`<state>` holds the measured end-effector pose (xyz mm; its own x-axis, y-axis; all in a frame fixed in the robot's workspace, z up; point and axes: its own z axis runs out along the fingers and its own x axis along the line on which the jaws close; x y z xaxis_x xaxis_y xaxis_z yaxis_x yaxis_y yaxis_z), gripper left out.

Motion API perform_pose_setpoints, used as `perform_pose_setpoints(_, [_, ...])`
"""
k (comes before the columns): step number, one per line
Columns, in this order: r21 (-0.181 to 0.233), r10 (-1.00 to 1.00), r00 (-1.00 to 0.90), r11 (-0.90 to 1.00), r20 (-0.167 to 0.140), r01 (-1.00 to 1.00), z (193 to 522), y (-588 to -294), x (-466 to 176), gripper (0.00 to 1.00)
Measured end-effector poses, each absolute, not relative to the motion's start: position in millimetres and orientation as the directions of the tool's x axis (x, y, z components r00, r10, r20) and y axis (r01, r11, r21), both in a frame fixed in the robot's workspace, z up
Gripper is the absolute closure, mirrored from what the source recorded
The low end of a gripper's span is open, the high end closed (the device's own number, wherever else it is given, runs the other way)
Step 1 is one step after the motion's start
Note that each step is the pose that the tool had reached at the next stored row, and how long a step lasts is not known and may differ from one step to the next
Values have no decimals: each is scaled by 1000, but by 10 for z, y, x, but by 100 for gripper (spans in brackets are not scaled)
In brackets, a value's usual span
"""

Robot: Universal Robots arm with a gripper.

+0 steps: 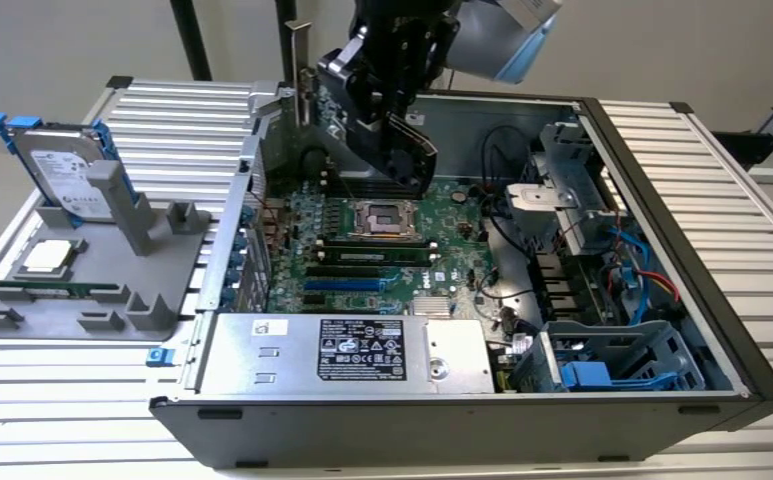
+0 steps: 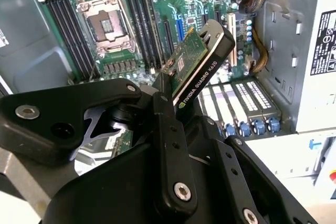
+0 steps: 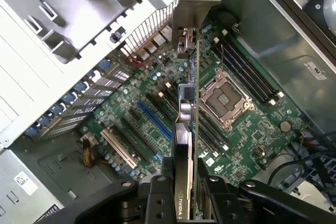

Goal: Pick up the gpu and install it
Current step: 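Insert the gpu into the slot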

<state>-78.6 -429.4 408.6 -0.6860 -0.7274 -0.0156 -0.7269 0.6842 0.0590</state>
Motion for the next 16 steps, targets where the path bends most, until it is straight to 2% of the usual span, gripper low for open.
perform_pose_setpoints(16, [59, -801, -598, 597, -15, -800, 4087, -4293, -786, 100])
